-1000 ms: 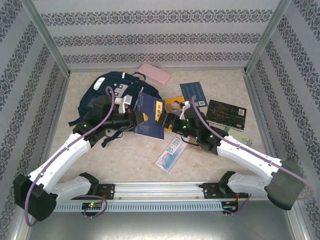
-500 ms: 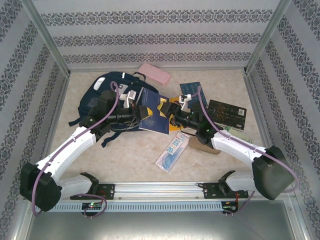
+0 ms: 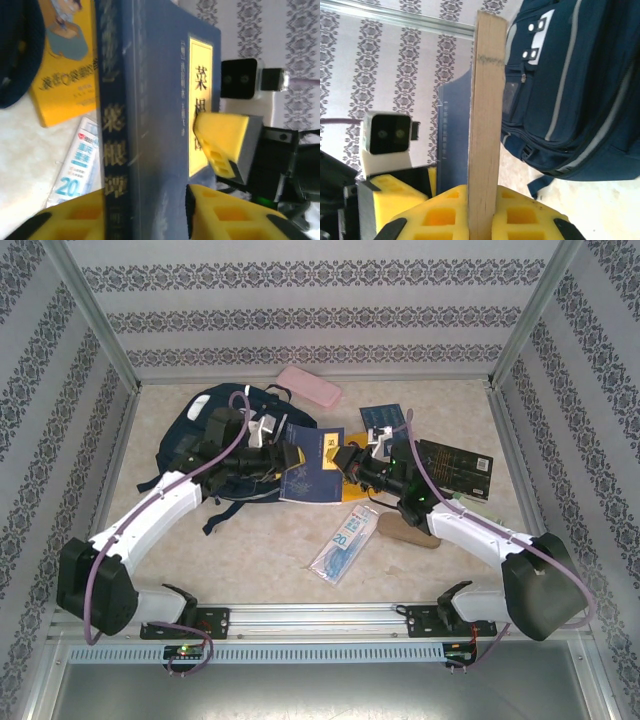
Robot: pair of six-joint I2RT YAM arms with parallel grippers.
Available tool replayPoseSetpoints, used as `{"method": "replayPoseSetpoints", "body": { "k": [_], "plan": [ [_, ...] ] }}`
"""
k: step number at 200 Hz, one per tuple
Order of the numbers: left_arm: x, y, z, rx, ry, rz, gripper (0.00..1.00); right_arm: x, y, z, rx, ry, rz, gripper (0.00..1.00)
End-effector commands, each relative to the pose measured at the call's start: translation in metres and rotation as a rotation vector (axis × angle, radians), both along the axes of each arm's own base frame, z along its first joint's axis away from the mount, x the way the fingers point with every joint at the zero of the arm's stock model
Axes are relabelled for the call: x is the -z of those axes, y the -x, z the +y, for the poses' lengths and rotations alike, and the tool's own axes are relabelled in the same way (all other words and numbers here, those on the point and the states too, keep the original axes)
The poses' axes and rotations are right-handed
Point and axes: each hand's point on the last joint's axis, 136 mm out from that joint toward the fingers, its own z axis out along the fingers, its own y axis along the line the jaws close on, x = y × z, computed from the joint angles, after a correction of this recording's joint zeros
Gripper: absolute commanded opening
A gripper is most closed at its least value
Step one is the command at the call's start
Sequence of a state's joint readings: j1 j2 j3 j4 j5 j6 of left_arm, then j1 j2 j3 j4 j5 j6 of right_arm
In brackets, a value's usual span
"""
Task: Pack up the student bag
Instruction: Pass the book, then open the student bag at the top-left of the table.
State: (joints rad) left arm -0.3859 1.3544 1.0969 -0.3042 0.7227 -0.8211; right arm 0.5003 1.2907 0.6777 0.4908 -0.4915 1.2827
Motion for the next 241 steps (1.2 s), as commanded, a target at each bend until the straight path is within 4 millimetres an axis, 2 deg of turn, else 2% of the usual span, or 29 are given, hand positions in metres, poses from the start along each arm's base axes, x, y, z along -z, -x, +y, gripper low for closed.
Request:
{"method": "replayPoseSetpoints", "body": {
  "k": [1, 43, 68, 110, 149, 171, 188, 201, 214, 222, 241],
  "plan": [
    [0.025, -0.011, 0.027, -0.025, -0.249, -0.039, 0.52, -0.004, -0.002, -0.014, 0.006, 0.036, -0.03, 0.0],
    [0.07, -0.052, 0.061, -0.067, -0.607, -0.011, 0.58, 0.003, -0.01, -0.043, 0.067, 0.169, -0.018, 0.0],
    [0.097, -0.072, 0.072, -0.063, -0.776, 0.001, 0.59, 0.006, -0.017, -0.057, 0.084, 0.182, -0.006, 0.0],
    [0.131, -0.099, 0.062, 0.002, -0.908, 0.024, 0.61, 0.009, -0.025, -0.073, 0.097, 0.187, 0.013, 0.0],
    [0.153, -0.113, 0.04, 0.071, -0.974, 0.021, 0.63, 0.015, -0.03, -0.081, 0.094, 0.179, 0.034, 0.0],
    [0.167, -0.117, 0.042, 0.085, -1.052, 0.037, 0.62, 0.014, -0.033, -0.083, 0.089, 0.173, 0.035, 0.0],
    [0.175, -0.118, 0.046, 0.089, -1.101, 0.053, 0.58, 0.014, -0.034, -0.083, 0.082, 0.17, 0.036, 0.0],
    [0.178, -0.118, 0.049, 0.088, -1.118, 0.061, 0.47, 0.012, -0.035, -0.08, 0.061, 0.163, 0.026, 0.0],
    [0.178, -0.118, 0.048, 0.089, -1.116, 0.061, 0.15, 0.008, -0.038, -0.077, 0.045, 0.159, 0.018, 0.0],
    [0.173, -0.118, 0.046, 0.079, -1.098, 0.056, 0.02, 0.009, -0.039, -0.077, 0.045, 0.16, 0.02, 0.0],
    [0.145, -0.12, 0.038, 0.04, -1.015, 0.009, 0.0, 0.012, -0.045, -0.076, 0.05, 0.16, 0.026, 0.0]
  ]
}}
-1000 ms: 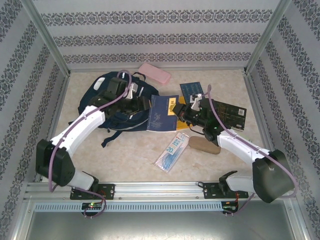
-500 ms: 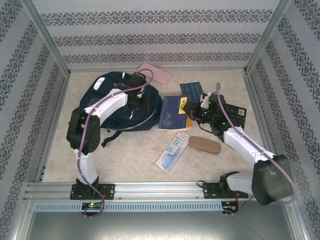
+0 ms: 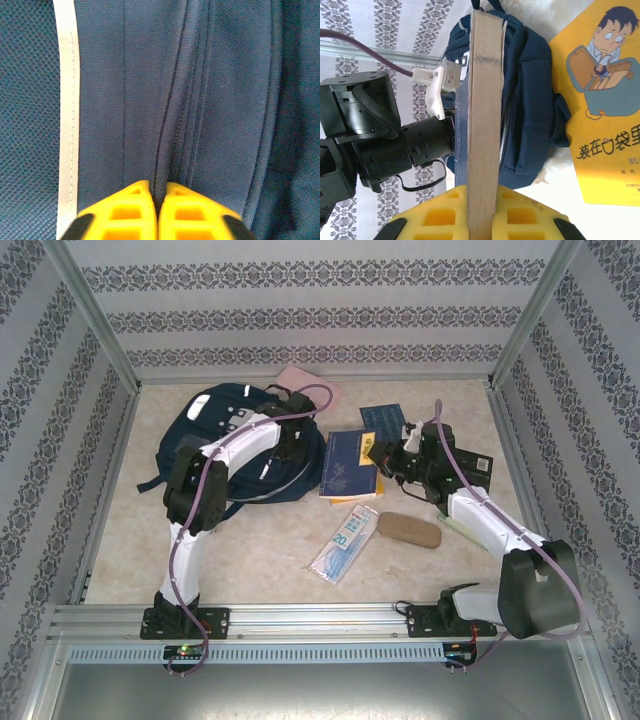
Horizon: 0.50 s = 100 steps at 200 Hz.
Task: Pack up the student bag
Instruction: Open the student bag at the top-left of the table, then place the book in the student bag.
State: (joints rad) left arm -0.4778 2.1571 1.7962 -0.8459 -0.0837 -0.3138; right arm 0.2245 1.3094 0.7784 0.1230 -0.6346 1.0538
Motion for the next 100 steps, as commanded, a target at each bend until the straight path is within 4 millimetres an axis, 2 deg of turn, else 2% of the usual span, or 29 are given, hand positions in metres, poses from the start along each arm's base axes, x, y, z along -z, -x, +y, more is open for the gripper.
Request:
{"method": "replayPoseSetpoints", "body": {
  "k": [1, 43, 76, 100],
  "plan": [
    [-0.029, 0.005, -0.004, -0.002, 0.044, -0.028, 0.0, -0.021, -0.011, 0.004, -0.031, -0.02, -0.075, 0.0],
    [-0.101, 0.0, -0.003, -0.047, 0.251, -0.105, 0.0, -0.013, -0.029, 0.014, -0.037, -0.047, -0.066, 0.0],
    [-0.16, 0.0, -0.003, -0.039, 0.423, -0.175, 0.0, -0.01, -0.046, 0.035, -0.064, -0.069, -0.064, 0.0],
    [-0.192, -0.003, 0.001, -0.056, 0.553, -0.202, 0.0, -0.007, -0.063, 0.056, -0.078, -0.097, -0.061, 0.0]
  ]
}}
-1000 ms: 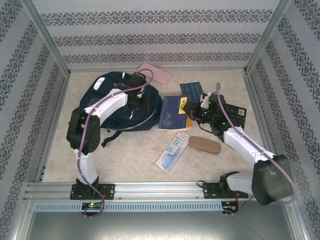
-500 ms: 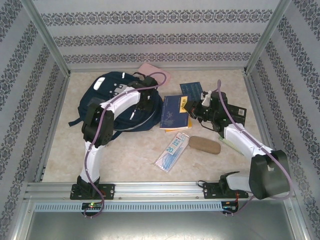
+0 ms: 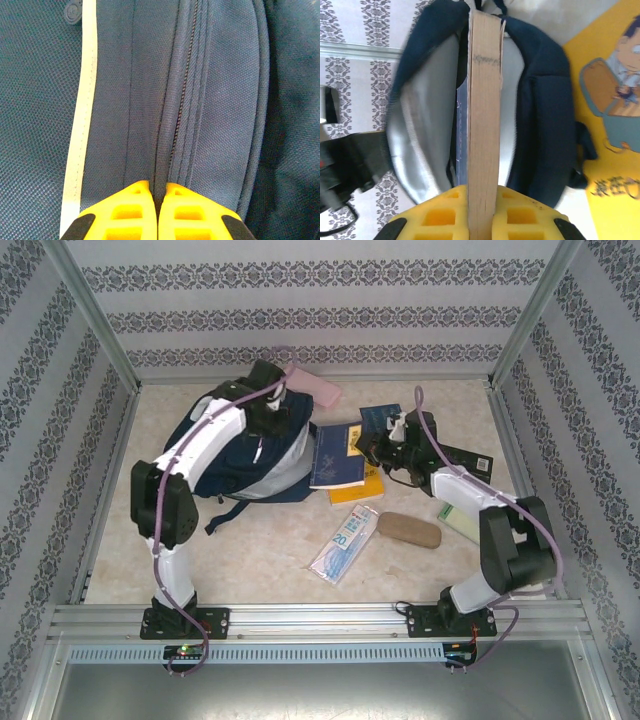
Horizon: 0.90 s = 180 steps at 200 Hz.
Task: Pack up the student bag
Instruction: Place the book in the student bag.
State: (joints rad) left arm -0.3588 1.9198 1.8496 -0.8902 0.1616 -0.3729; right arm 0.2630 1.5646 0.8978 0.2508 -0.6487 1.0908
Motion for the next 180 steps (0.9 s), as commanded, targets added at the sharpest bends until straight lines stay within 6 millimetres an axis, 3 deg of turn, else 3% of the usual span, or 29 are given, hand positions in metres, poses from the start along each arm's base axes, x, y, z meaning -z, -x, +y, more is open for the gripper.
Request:
{"method": "replayPoseSetpoints", "body": {
  "k": [1, 30, 57, 125, 157, 180],
  "plan": [
    [-0.07, 0.001, -0.014, 0.02, 0.228, -0.091, 0.0, -0.031, -0.021, 0.027, -0.039, -0.077, -0.1, 0.0],
    [-0.101, -0.01, -0.004, -0.009, 0.396, -0.125, 0.0, -0.023, -0.043, 0.055, -0.045, -0.096, -0.091, 0.0],
    [-0.119, -0.017, 0.004, -0.013, 0.437, -0.154, 0.0, -0.017, -0.068, 0.083, -0.035, -0.117, -0.084, 0.0],
    [-0.128, -0.024, -0.004, -0.022, 0.543, -0.138, 0.0, 0.025, -0.125, 0.158, 0.035, -0.138, -0.032, 0.0],
    [-0.132, -0.027, -0.006, -0.019, 0.566, -0.14, 0.0, 0.04, -0.136, 0.198, 0.023, -0.128, -0.029, 0.0],
    [-0.132, -0.027, -0.003, -0.025, 0.557, -0.144, 0.0, 0.067, -0.135, 0.224, 0.004, -0.094, 0.018, 0.03]
  ]
}}
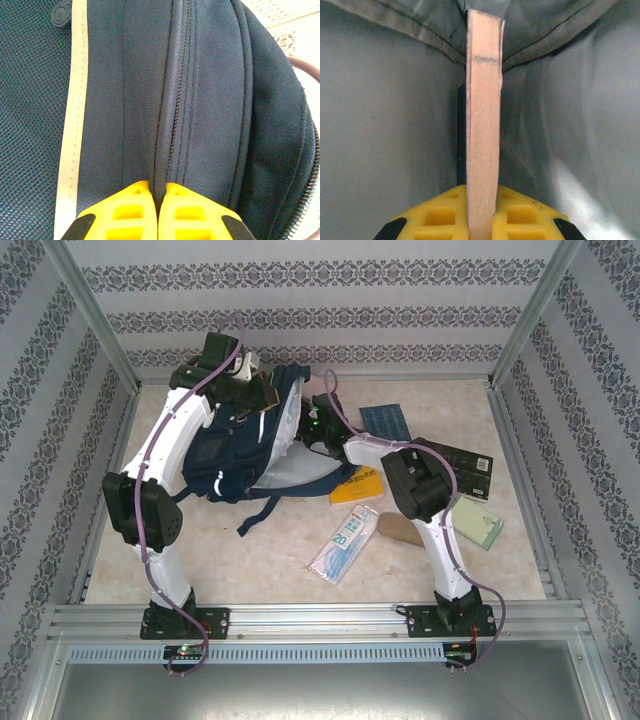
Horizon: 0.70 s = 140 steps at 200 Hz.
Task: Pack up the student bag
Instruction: Place the book in the student bag.
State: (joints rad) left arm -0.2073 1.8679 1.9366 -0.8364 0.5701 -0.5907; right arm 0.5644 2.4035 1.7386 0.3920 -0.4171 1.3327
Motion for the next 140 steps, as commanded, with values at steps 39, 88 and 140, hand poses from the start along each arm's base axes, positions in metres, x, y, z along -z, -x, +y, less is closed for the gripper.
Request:
{"method": "replayPoseSetpoints", "body": {
  "k": [39, 88, 140],
  "plan": [
    [-0.046, -0.017, 0.009, -0.003, 0.062, -0.154, 0.0, 0.018, 0.004, 0.05, -0.05, 0.056, 0.029, 0.32],
    [-0.018, -0.018, 0.041, -0.052, -0.073, -0.117, 0.0, -0.008, 0.005, 0.033, -0.073, 0.111, -0.021, 0.63],
    [0.018, -0.011, 0.093, -0.121, -0.223, -0.063, 0.0, -0.033, 0.015, -0.008, -0.04, 0.153, -0.041, 0.64]
  ]
}}
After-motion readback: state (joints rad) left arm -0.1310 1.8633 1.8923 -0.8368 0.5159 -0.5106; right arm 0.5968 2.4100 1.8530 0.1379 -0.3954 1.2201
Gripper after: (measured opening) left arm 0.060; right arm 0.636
